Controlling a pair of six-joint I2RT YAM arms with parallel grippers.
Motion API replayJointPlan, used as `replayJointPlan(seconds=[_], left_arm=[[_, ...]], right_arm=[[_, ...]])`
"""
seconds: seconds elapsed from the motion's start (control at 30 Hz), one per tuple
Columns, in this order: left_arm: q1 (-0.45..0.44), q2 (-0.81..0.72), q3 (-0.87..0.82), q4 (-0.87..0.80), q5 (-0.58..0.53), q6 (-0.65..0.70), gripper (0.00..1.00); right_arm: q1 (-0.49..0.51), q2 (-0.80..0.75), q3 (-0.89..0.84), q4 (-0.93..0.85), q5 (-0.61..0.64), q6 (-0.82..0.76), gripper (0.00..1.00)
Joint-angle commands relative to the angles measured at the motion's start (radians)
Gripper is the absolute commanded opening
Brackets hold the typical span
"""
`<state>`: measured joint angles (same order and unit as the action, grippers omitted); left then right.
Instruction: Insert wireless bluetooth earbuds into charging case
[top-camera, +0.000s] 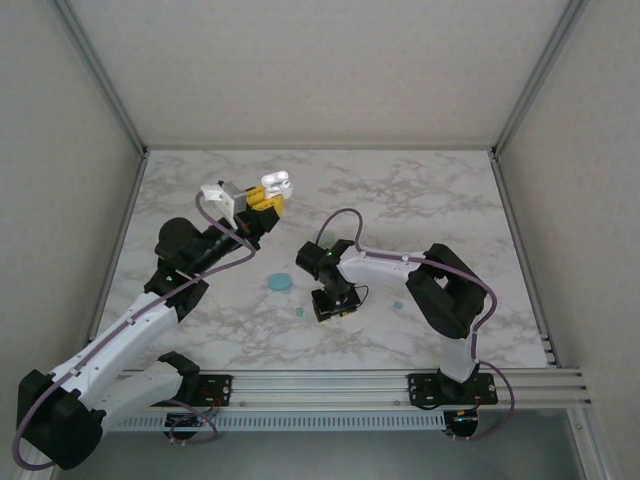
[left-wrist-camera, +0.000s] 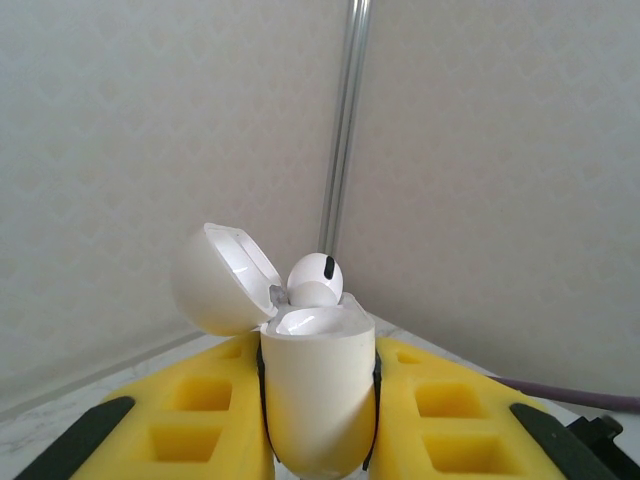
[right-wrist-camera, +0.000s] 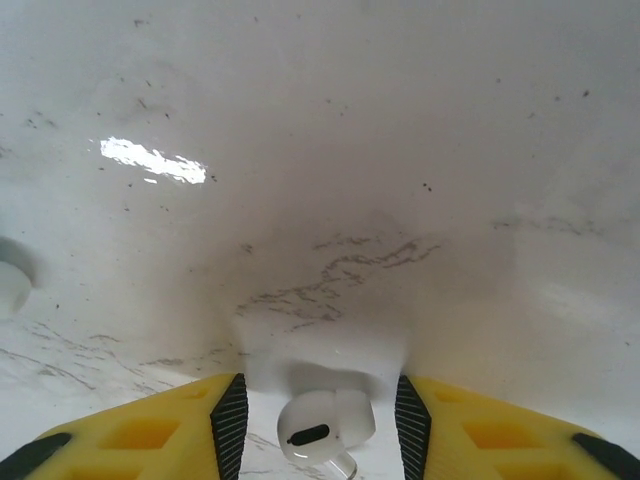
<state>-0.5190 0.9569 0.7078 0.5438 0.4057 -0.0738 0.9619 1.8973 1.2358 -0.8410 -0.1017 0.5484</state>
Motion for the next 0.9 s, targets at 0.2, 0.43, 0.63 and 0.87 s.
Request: replayJointPlan(seconds=[0.2, 0.43, 0.63, 0.87], left_arm=[[0.01, 0.015, 0.013, 0.021, 0.008, 0.003, 0.11], [0.01, 0.024, 0.013, 0.031, 0.009, -0.002, 0.11], [0.01, 0.023, 0.011, 0.028, 0.007, -0.002, 0.11], [0.01, 0.025, 0.01, 0.02, 0.01, -0.001, 0.11]], right_arm=[[0.019, 0.033, 0.019, -0.012, 0.02, 0.034, 0.42], [0.041, 0.045, 0.032, -0.038, 0.03, 0.034, 0.39], [0.046, 0.049, 0.036, -0.049, 0.05, 0.056, 0.35], [0.046, -0.019, 0.032, -0.038, 0.09, 0.067, 0.29]])
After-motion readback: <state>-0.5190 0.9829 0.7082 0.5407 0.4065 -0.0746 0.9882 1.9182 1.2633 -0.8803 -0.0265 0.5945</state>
